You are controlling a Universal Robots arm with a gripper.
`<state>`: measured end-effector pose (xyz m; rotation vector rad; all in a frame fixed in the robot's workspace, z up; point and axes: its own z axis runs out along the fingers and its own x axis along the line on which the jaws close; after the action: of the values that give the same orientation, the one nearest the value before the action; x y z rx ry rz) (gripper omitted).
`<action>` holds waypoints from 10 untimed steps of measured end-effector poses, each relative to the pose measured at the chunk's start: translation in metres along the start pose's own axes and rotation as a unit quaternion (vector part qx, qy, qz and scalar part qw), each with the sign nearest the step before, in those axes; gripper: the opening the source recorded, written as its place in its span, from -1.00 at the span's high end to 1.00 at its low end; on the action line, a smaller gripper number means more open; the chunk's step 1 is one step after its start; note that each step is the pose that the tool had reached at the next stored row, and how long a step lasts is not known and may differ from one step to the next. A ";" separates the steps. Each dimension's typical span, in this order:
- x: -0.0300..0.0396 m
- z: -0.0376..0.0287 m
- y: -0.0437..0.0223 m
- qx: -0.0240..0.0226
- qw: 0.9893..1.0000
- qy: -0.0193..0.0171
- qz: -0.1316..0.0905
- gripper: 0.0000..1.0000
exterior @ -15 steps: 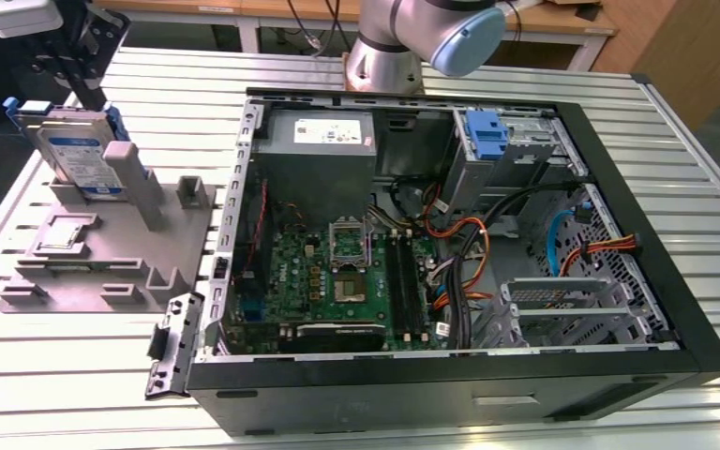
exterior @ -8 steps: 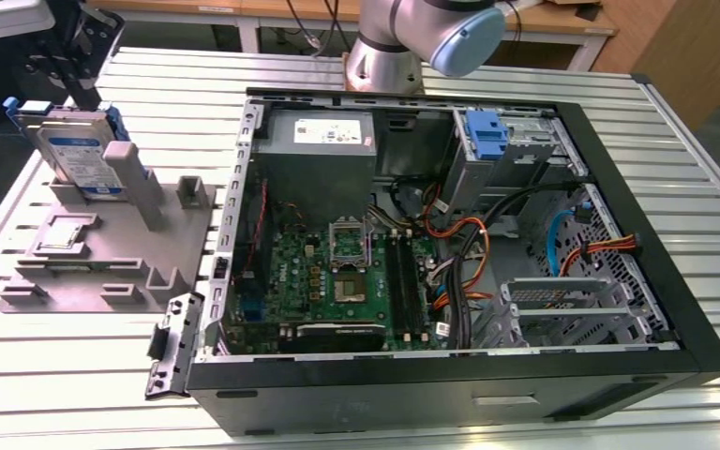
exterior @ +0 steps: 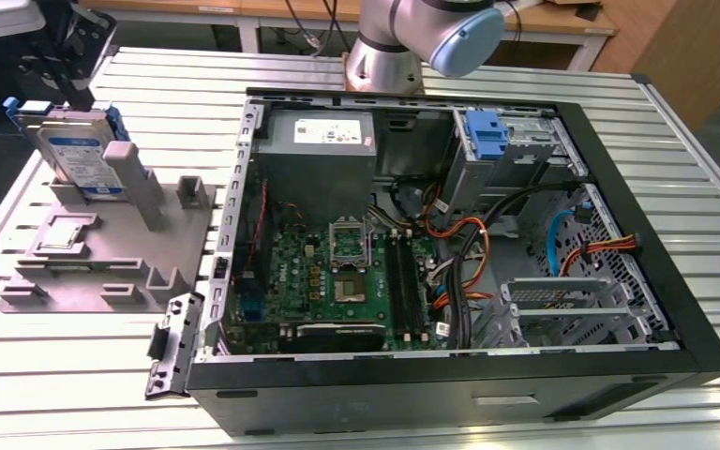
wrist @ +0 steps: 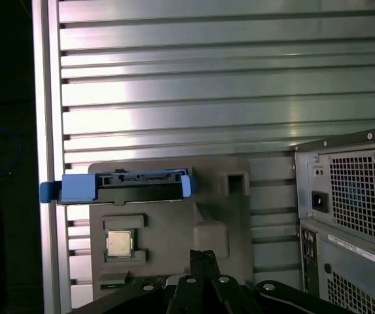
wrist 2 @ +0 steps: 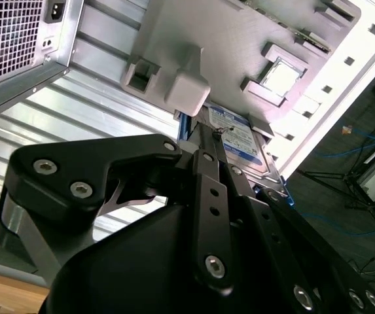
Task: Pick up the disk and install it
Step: 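Reach for the disk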
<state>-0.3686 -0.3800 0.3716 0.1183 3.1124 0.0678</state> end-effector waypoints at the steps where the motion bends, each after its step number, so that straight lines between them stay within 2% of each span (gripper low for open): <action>1: 0.0008 0.0004 0.0002 0.000 1.000 0.000 0.000 0.80; 4: 0.0057 0.0014 0.0018 0.000 1.000 0.000 0.000 0.80; 10: 0.0255 0.0036 0.0072 0.000 1.000 0.000 0.000 0.80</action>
<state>-0.3933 -0.3707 0.3677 0.1184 3.1124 0.0676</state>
